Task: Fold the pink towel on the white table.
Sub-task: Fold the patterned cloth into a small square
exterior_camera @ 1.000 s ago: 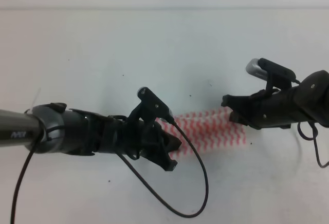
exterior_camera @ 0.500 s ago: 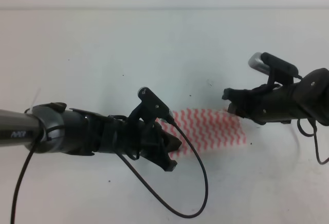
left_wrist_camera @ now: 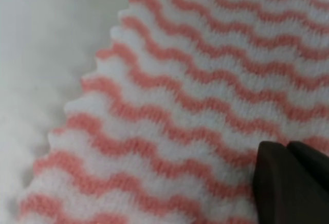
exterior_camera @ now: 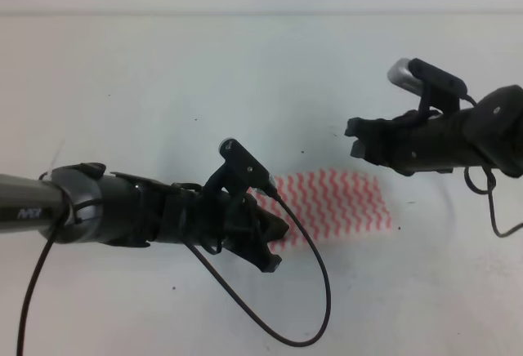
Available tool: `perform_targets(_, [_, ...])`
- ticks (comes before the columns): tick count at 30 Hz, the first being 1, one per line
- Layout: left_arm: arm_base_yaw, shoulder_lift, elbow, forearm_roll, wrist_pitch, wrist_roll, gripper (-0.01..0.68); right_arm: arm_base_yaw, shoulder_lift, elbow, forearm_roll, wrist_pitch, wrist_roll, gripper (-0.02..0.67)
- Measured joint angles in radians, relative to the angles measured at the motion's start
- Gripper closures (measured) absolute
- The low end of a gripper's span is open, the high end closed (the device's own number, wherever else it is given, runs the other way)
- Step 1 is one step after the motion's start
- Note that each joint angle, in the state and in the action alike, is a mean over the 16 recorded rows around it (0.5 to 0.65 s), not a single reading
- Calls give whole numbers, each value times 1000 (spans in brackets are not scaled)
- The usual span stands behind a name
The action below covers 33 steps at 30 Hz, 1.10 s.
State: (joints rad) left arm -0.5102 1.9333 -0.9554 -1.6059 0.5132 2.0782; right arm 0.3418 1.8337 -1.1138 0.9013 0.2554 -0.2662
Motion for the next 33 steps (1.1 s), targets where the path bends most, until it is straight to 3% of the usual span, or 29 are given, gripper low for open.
perform_targets(14, [0, 0, 1, 2, -1, 0, 666, -3, 90, -86, -27, 121, -46, 658])
perform_targets(33, [0, -9, 1, 4, -3, 5, 666, -88, 119, -95, -77, 73, -51, 666])
